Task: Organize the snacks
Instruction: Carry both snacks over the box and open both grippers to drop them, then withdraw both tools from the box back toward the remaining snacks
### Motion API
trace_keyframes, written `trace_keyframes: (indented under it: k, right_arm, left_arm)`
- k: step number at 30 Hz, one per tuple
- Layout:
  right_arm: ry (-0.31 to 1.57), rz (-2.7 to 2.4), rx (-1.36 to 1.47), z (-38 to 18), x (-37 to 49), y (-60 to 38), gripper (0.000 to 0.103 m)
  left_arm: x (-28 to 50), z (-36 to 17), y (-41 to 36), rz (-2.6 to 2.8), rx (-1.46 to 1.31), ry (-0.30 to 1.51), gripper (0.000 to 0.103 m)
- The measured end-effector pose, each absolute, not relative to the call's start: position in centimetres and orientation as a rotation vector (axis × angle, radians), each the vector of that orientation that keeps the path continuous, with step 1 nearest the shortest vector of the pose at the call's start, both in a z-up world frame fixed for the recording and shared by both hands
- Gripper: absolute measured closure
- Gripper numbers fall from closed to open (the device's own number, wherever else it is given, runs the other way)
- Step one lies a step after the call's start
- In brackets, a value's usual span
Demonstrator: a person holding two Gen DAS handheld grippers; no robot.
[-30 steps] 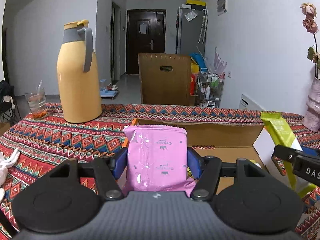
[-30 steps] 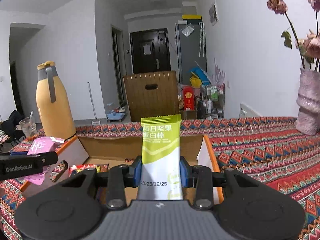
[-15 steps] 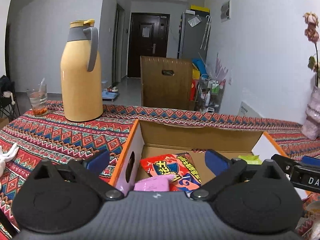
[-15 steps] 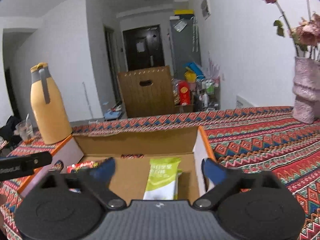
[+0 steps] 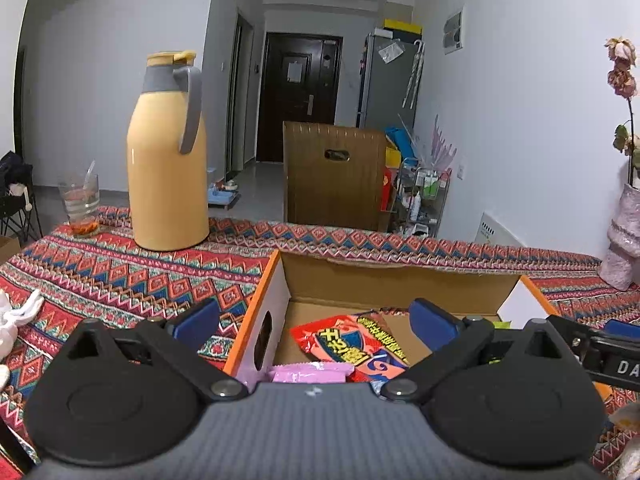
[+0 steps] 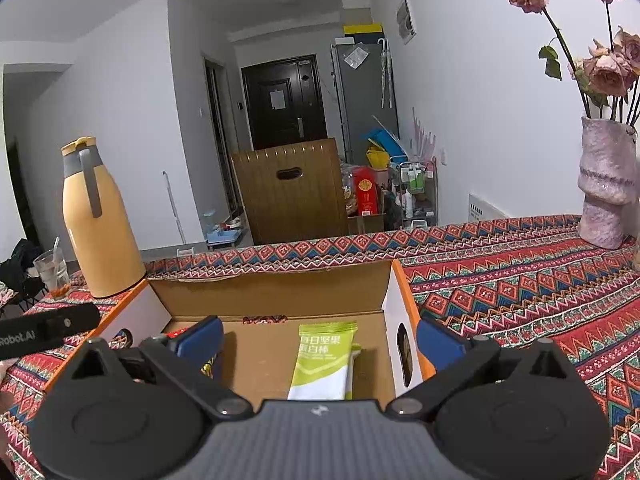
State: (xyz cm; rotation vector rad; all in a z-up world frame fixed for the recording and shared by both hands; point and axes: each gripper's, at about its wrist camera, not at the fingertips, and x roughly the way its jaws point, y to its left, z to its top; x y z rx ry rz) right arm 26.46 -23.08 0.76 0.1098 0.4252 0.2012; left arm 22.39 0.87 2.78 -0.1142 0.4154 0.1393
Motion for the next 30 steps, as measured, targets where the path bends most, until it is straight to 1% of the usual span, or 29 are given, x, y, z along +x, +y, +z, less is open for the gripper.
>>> trace_keyframes:
  k: [14,22,30]
  right_arm:
    - [0.353,0.209,0.07,4.4,23.5,-23.1,0.0]
    - [0.31,0.217,0.041,5.8,19.2,-24.0,0.0]
    - [0.326,0.212,0.032,4.8,14.7,-25.2,0.0]
  left_arm:
    - [18.6,6.6,0.2,0.101,-0.103,0.351,0.0]
    - [15.4,6.7,0.7,0.082,-0.07,0.37,0.0]
    - [11.6,5.6,1.9,0.069,-0.06,0.391,0.0]
